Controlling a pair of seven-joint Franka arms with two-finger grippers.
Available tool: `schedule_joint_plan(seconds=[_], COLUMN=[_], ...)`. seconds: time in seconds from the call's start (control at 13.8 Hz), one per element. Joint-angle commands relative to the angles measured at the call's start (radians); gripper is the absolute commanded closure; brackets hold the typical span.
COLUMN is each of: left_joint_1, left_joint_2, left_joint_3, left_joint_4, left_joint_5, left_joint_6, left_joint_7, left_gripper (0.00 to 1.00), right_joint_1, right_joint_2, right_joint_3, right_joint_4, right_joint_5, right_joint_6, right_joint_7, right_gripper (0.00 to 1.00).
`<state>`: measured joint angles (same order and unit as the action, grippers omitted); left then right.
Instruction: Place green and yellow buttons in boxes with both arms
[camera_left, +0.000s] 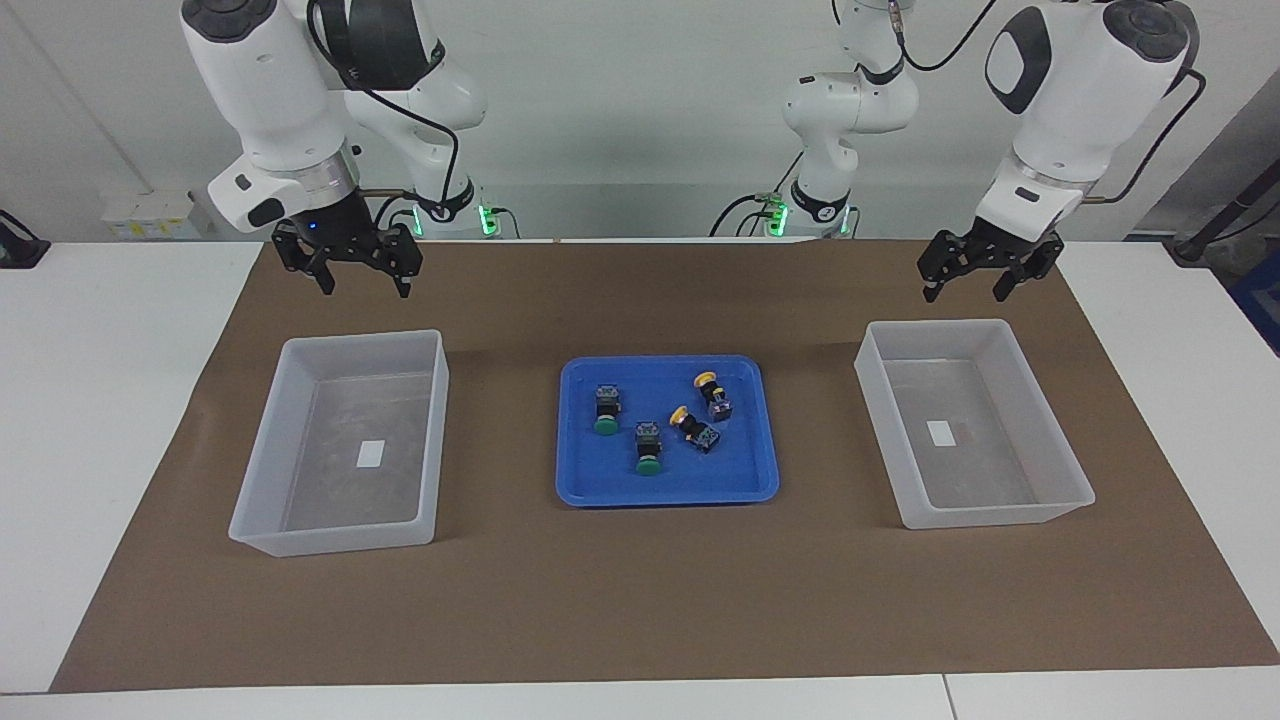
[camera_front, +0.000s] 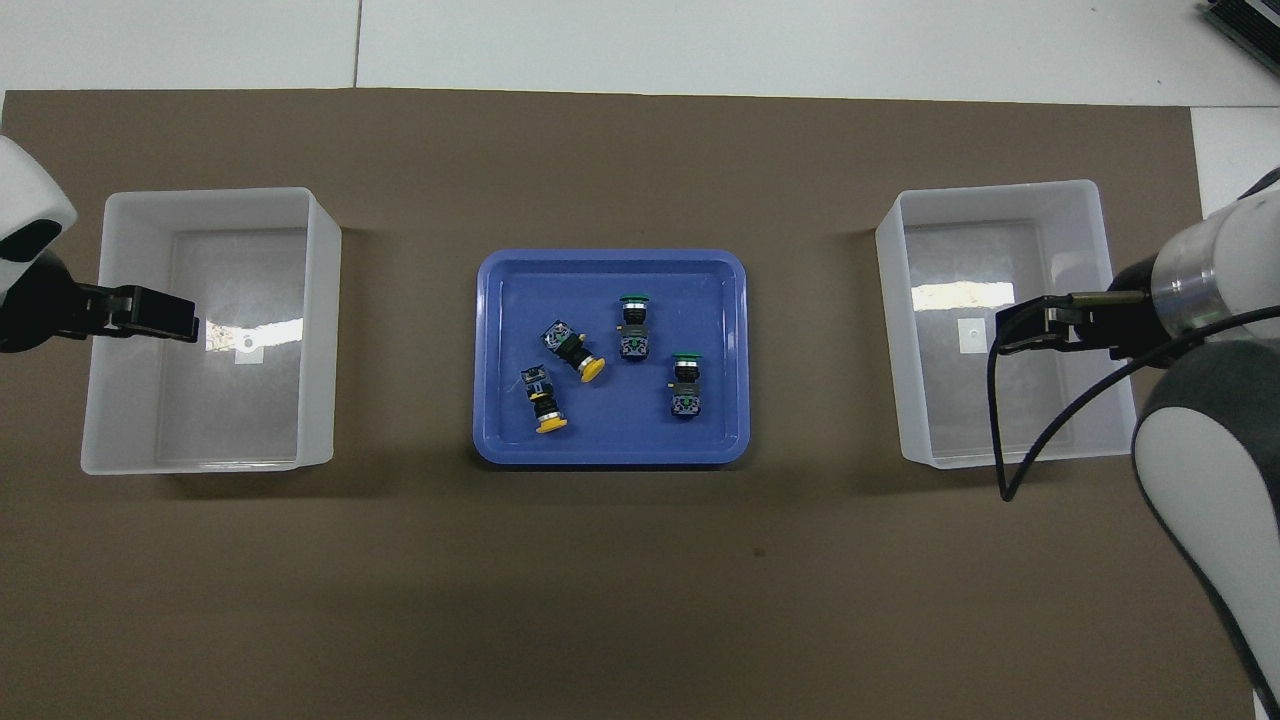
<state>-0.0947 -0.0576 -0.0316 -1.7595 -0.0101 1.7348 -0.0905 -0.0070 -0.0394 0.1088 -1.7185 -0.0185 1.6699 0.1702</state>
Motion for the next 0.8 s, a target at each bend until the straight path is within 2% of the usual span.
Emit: schedule_joint_plan(seconds=[0.0,0.36,0.51,0.73], left_joint_1=[-0.104,-0.259,-0.302,-0.358], left_joint_2=[-0.06,-0.067,-0.044,0.007], left_joint_3=[0.007,0.005,0.005,0.005], left_joint_4=[-0.107,-0.239,-0.296,-0.357], left_joint_5=[-0.007,-0.007,-0.007,-0.008], left_joint_6=[0.087,0.257,0.32,0.492], left_joint_7=[-0.176,-0.371,-0.391,-0.55], left_gripper=[0.0,0.0,0.0,0.0], right_joint_1=[-0.002,-0.002,-0.001,-0.002], right_joint_2=[-0.024,-0.024,-0.024,-0.024], right_joint_3=[-0.005,-0.005,-0.003,-0.003], right_joint_4=[-0.027,-0.027,-0.027,-0.027], right_joint_5=[0.022,0.023,0.023,0.023], right_joint_6=[0.014,0.014,0.014,0.014], right_joint_7=[0.011,0.011,0.011,0.011], right_gripper=[0.0,0.0,0.0,0.0])
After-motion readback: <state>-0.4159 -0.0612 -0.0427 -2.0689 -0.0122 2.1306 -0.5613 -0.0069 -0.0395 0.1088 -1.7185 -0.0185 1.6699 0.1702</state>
